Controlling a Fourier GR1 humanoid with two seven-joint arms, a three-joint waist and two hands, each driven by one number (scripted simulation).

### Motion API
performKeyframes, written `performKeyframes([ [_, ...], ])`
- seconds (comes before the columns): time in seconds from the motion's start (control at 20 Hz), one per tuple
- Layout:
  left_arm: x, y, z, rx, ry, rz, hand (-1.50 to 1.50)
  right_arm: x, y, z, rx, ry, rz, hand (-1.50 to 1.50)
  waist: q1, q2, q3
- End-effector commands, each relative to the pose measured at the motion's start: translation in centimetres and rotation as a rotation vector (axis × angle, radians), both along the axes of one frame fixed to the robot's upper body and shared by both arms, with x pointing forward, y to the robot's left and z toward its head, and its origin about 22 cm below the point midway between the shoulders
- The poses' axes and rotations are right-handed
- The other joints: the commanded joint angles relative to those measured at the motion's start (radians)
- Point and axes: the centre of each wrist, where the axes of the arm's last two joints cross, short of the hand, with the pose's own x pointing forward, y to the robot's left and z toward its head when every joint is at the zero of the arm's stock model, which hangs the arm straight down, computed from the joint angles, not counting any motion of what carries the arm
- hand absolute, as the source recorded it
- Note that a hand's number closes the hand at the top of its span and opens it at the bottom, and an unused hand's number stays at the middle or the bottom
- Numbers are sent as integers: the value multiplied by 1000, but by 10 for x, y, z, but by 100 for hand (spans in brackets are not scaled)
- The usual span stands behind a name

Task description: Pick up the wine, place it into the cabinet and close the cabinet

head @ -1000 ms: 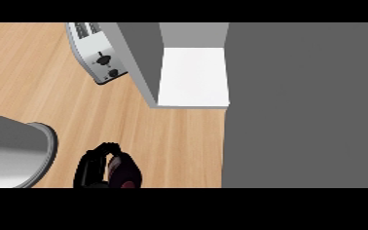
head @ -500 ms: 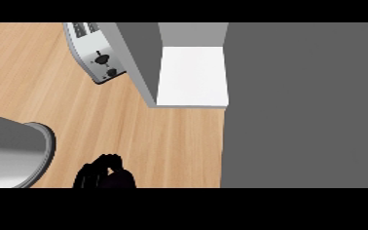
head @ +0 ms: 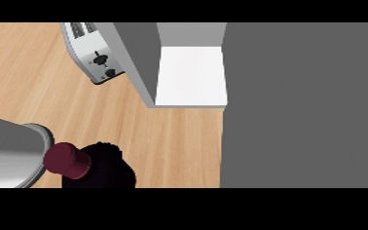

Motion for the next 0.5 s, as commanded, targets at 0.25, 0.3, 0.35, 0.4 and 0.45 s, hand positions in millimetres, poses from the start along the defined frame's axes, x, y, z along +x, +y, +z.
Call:
performKeyframes([
  [0.25, 33, -53, 67, -29, -9, 5, 150, 1, 5, 4, 9, 3, -5, -150, -4, 1, -1],
  [0.3, 21, -69, 71, -29, -10, 3, 150, 3, -12, -2, -1, 5, 3, -150, -5, 1, 0],
  [0.35, 51, -39, 65, -7, -21, 19, 150, 18, -16, -4, 16, -26, -10, -150, -3, 2, -1],
  [0.4, 44, -64, 78, 0, -17, 7, 150, 0, -15, -8, 22, 10, -13, -150, -7, 1, -1],
  [0.45, 62, -61, 85, 3, -24, 3, 150, 8, 6, -7, 8, -6, -23, -150, -6, 2, -1],
])
